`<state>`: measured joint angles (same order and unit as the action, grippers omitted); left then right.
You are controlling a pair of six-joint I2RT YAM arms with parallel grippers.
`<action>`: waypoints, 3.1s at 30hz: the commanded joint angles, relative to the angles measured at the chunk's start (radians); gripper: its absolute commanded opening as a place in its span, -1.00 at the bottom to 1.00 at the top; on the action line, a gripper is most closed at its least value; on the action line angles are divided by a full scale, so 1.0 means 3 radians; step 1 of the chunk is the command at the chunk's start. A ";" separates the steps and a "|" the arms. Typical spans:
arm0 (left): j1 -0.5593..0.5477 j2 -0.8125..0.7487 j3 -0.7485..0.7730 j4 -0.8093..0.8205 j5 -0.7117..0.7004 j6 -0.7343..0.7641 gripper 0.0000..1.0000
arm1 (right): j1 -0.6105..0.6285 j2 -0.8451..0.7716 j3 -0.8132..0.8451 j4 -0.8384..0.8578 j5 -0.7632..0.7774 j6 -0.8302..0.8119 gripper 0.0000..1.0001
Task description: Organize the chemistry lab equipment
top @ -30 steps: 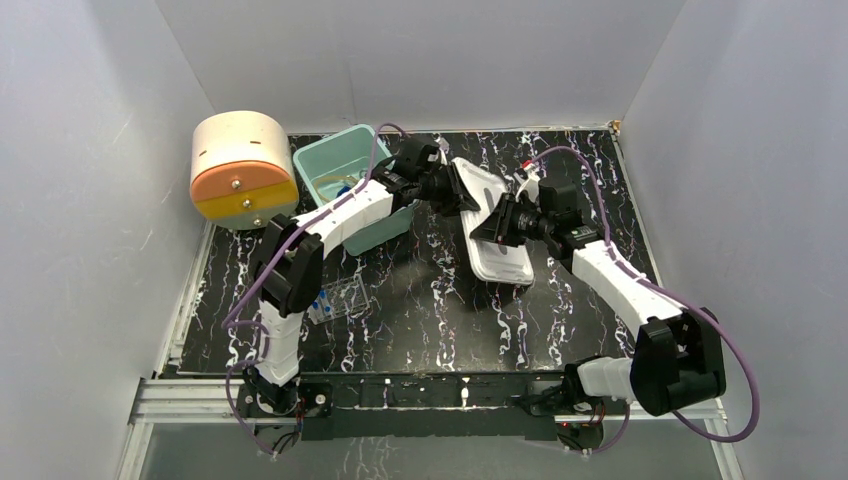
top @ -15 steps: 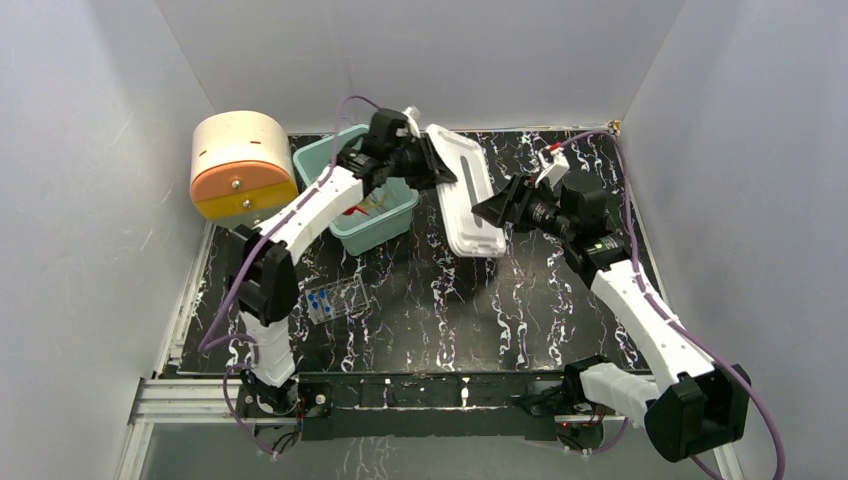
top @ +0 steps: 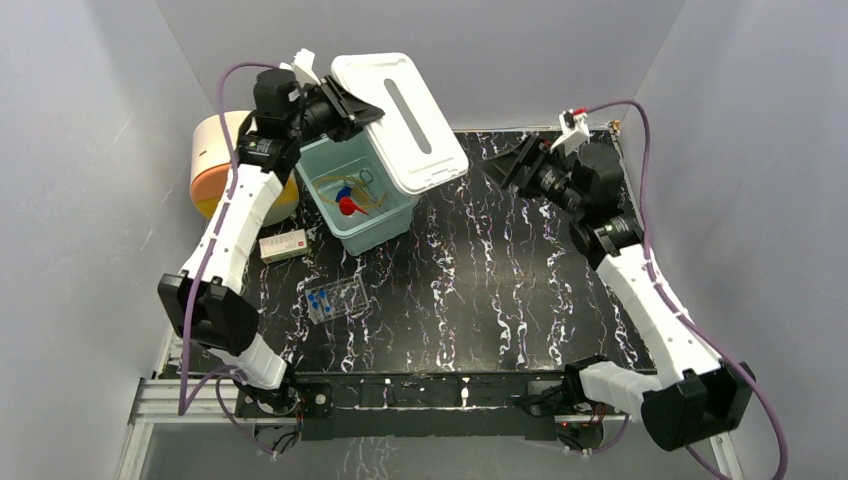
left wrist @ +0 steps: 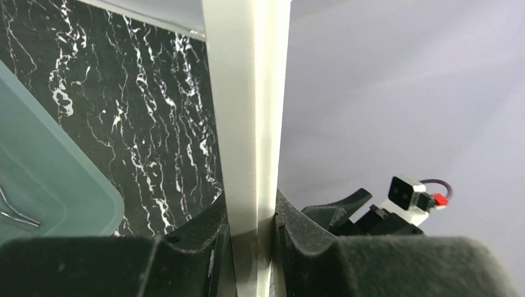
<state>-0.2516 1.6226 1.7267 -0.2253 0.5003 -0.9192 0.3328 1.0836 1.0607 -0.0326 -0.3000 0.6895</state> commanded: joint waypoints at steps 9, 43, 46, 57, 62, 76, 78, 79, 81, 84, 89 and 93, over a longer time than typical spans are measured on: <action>0.0575 -0.0557 -0.0512 0.0392 0.0481 -0.0430 -0.67 | -0.0049 0.0969 0.0828 -0.0261 -0.0350 0.0388 0.60; 0.0995 -0.1109 -0.1529 0.0834 0.0772 -0.0812 -0.63 | 0.0180 0.2303 0.1005 0.1461 -0.1542 0.1692 -0.04; 0.1006 -0.1136 -0.1593 0.0793 0.0776 -0.0787 -0.63 | 0.0181 0.2256 0.0881 0.1671 -0.1483 0.1790 -0.04; 0.1007 -0.1086 -0.1558 -0.0444 0.0103 0.0019 0.36 | 0.0187 0.2137 0.0565 0.2014 -0.1210 0.2027 -0.58; 0.1012 -0.1098 -0.1357 -0.0966 -0.0394 0.0333 0.56 | 0.0211 0.2132 0.0575 0.1996 -0.1094 0.1960 -0.58; 0.1012 -0.1133 -0.0979 -0.1604 -0.1301 0.0682 0.65 | 0.0454 0.2463 0.0667 0.2247 -0.0608 0.1867 -0.59; 0.1012 -0.1143 -0.1099 -0.1560 -0.1198 0.0636 0.65 | 0.0455 0.2437 0.0631 0.2286 -0.0487 0.1825 -0.61; 0.1012 -0.1148 -0.1159 -0.1533 -0.1157 0.0616 0.65 | 0.0453 0.2419 0.0620 0.2263 -0.0418 0.1789 -0.62; 0.1012 -0.1147 -0.1266 -0.1490 -0.1097 0.0570 0.65 | 0.0454 0.2384 0.0590 0.2257 -0.0305 0.1762 -0.64; 0.1012 -0.1131 -0.1383 -0.1462 -0.1036 0.0520 0.65 | 0.0451 0.2361 0.0548 0.2358 -0.0194 0.1793 -0.64; 0.1012 -0.1109 -0.1582 -0.1350 -0.0931 0.0367 0.65 | 0.0450 0.2340 0.0460 0.2519 -0.0084 0.1964 -0.65; 0.1012 -0.1084 -0.1684 -0.1263 -0.0950 0.0298 0.66 | 0.0435 0.2316 0.0334 0.2699 0.0019 0.2133 -0.65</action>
<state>0.0467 1.3117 1.2430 -0.6350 0.1921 -0.7986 0.4744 1.8275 1.1851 0.6590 -0.3904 1.2858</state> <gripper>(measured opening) 0.827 0.293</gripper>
